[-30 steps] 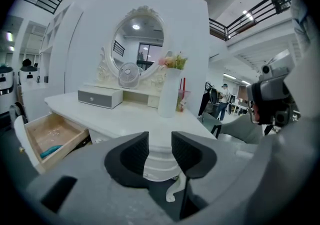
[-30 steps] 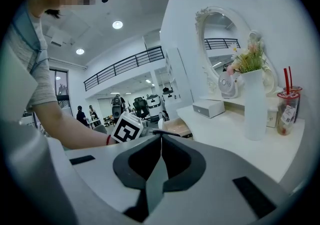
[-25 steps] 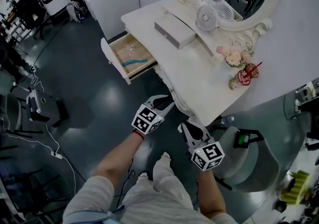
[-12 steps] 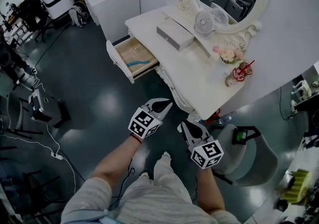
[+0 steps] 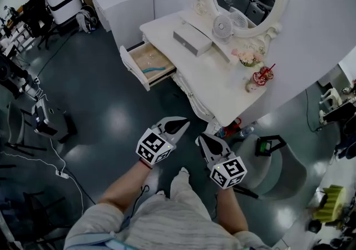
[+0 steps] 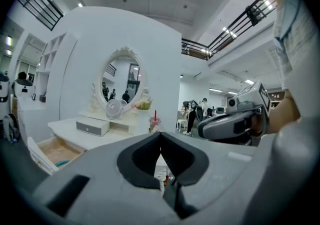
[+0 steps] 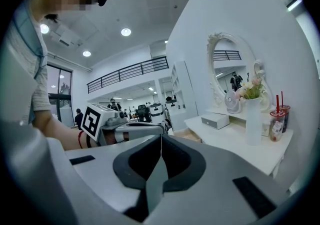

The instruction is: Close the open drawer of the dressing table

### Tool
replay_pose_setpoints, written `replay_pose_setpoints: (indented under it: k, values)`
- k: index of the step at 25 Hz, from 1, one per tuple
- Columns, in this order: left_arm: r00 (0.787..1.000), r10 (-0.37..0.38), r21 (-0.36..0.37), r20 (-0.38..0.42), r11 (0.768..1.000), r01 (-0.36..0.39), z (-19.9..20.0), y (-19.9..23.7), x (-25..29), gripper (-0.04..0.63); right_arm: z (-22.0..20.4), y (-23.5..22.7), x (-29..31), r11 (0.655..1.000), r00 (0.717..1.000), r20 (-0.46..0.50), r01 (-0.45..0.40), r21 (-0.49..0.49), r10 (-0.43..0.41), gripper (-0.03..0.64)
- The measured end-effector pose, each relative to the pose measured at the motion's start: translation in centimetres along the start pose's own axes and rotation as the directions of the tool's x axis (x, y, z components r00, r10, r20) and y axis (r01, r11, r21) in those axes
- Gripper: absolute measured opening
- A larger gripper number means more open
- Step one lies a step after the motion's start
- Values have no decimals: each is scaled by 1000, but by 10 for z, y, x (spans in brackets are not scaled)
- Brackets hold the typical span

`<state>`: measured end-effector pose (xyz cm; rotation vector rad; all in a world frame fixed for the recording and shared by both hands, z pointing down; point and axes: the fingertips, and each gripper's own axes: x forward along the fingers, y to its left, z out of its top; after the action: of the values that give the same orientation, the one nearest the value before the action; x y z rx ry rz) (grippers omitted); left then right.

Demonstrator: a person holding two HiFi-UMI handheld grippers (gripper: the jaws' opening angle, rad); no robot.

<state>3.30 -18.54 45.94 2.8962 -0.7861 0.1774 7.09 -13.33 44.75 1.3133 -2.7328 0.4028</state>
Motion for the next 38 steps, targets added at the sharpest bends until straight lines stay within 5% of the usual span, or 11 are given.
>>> replay_pose_setpoints:
  k: [16,38]
  values:
    - [998,13,-69,64,998,-8,16,-57,-98,14,18,69,-40,998,999,35,-40,-49,42,11]
    - [989,68,-31,127,997,-65,31,-85,-191,14,25,140,-57,991,996,59,-67,-113,74,9]
